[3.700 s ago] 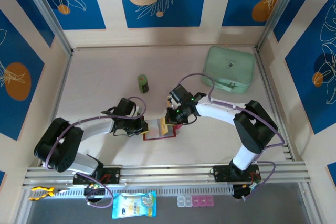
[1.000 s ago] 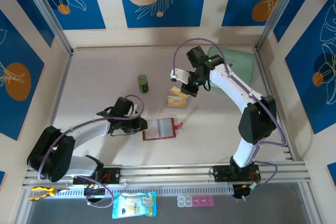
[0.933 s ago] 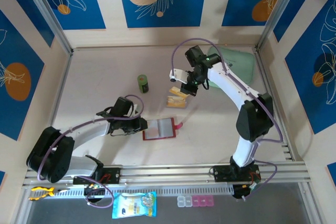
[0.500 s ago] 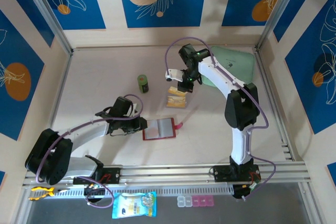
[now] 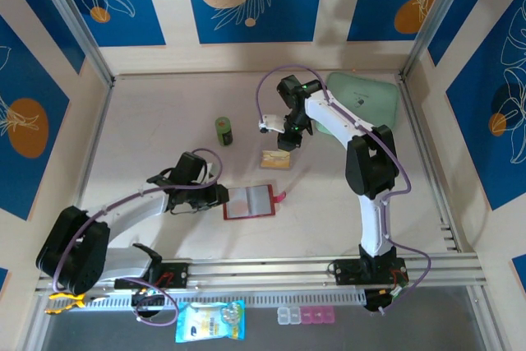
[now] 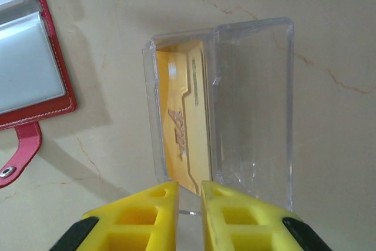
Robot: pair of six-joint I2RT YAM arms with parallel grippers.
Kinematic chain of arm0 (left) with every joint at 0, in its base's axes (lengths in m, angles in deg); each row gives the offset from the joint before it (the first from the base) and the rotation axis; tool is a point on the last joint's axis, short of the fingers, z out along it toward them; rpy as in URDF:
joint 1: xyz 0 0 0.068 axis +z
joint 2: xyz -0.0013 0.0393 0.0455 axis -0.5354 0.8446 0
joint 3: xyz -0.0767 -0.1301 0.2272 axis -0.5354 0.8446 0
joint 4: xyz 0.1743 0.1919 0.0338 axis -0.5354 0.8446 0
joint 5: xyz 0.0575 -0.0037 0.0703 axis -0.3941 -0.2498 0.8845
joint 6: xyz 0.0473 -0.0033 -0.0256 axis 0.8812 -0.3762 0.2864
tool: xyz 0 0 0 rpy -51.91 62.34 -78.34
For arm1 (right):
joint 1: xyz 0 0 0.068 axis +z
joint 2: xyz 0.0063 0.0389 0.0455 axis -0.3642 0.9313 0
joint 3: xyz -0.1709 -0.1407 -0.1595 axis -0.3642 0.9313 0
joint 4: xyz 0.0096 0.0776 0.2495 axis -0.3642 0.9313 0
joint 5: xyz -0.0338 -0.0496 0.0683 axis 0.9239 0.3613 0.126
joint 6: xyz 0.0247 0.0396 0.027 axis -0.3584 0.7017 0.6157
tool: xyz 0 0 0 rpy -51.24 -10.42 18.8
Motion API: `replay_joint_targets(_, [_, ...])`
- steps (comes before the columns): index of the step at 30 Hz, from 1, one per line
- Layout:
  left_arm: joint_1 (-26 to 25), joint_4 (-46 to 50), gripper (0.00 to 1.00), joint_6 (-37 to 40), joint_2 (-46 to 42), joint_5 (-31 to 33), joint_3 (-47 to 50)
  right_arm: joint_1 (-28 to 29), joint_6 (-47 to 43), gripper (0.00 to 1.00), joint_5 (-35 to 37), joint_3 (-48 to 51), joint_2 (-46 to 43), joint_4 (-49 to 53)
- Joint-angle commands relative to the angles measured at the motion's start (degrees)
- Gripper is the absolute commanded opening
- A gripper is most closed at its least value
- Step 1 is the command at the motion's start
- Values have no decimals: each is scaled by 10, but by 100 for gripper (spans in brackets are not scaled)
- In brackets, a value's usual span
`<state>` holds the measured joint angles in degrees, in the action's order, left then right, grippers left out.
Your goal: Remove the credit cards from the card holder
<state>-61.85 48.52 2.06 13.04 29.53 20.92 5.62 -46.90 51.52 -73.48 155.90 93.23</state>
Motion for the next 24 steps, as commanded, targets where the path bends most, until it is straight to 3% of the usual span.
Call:
replay_joint_targets(1, [6,13,26,9,6,0,-14,-2,10,18,1,0,-17,7])
replay_joint_targets(7, [6,11,23,17,29,-7,-26,9,76,17,5,26,-55,-29])
replay_joint_targets(10, [6,1,16,14,36,-10,-26,23,142,17,2,49,-76,-60])
replay_joint_targets(16, [6,-12,11,11,48,-15,-20,65,321,17,-42,147,-140,-151])
replay_joint_targets(19, [6,-14,9,13,55,-16,-18,94,440,12,-8,209,-178,-227])
replay_joint_targets(24, [6,-21,7,14,60,-18,-11,137,616,8,-15,292,-226,-317])
